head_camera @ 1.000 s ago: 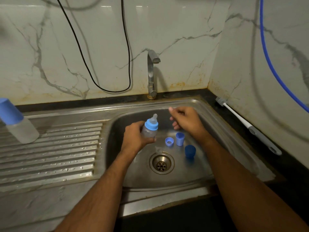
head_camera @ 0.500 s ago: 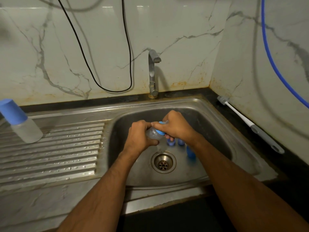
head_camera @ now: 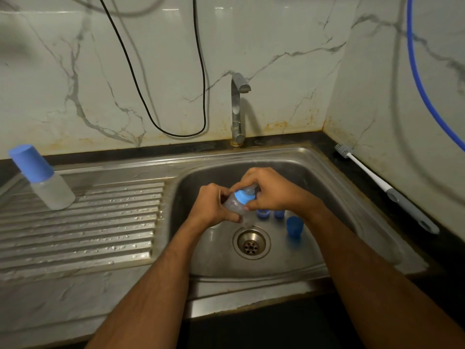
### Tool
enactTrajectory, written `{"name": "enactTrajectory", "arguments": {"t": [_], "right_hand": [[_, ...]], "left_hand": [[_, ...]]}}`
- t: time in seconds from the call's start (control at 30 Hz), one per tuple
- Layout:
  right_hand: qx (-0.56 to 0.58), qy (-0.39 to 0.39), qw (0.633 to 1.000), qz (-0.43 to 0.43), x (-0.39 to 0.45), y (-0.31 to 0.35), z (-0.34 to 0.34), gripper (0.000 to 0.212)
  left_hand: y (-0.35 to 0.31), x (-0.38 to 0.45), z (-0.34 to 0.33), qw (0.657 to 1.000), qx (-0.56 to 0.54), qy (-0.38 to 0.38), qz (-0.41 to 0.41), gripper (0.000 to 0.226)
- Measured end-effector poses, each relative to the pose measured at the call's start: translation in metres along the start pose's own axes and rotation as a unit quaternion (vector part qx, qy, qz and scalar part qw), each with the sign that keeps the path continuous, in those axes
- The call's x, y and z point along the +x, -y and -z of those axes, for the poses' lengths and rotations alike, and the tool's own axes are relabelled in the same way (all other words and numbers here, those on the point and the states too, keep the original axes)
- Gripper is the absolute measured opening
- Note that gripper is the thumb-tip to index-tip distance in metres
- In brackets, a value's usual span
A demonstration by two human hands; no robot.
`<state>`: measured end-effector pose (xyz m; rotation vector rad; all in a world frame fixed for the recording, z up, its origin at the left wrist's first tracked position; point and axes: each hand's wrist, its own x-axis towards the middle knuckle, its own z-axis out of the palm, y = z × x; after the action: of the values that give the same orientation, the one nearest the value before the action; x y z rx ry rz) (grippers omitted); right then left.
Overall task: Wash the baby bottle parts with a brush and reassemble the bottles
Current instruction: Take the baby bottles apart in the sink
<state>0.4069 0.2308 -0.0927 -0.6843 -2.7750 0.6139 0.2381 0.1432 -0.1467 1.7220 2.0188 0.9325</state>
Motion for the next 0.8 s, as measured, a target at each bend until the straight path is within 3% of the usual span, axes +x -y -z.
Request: {"name": "enactTrajectory", "arguments": {"t": [0.1,0.17,0.23,0.33,0.43,0.53,0.6,0.7,0.8], "right_hand": [[0.062,-0.078,0.992,-0.073,0.004,0.001,-0.007,0.071],[0.040,-0.136,0.979,-0.144,0.008,0.005,-0.014,0.058],[0.021,-0.140,0.976,-0.165,0.010,0.005,-0.018,0.044],[0.012,-0.084,0.991,-0.101,0.009,0.003,-0.012,0.026],[0.065,-0.039,0.997,-0.015,0.007,0.000,-0.008,0.065],[0.068,-0.113,0.988,-0.081,0.009,0.000,-0.017,0.077],[0.022,-0.152,0.982,-0.113,0.010,0.002,-0.020,0.059],[0.027,-0.124,0.989,-0.081,0.011,0.001,-0.017,0.039],[0.058,-0.086,0.994,-0.029,0.011,-0.003,-0.016,0.065]], "left_hand": [[-0.003,0.002,-0.003,1.000,0.001,-0.027,0.005,0.044],[-0.005,0.002,-0.004,0.999,0.003,-0.040,0.012,0.044],[-0.005,0.001,-0.006,0.999,0.010,-0.047,0.007,0.049],[-0.005,0.001,-0.008,0.999,0.024,-0.041,0.014,0.055],[-0.003,0.002,-0.007,0.998,0.020,-0.055,0.023,0.049],[-0.004,0.001,-0.008,0.998,0.011,-0.052,0.021,0.045],[-0.004,0.001,-0.008,0.999,0.010,-0.052,0.011,0.048],[-0.003,0.002,-0.010,0.998,0.021,-0.047,0.020,0.053],[-0.002,0.004,-0.012,0.998,0.012,-0.049,0.040,0.050]]}}
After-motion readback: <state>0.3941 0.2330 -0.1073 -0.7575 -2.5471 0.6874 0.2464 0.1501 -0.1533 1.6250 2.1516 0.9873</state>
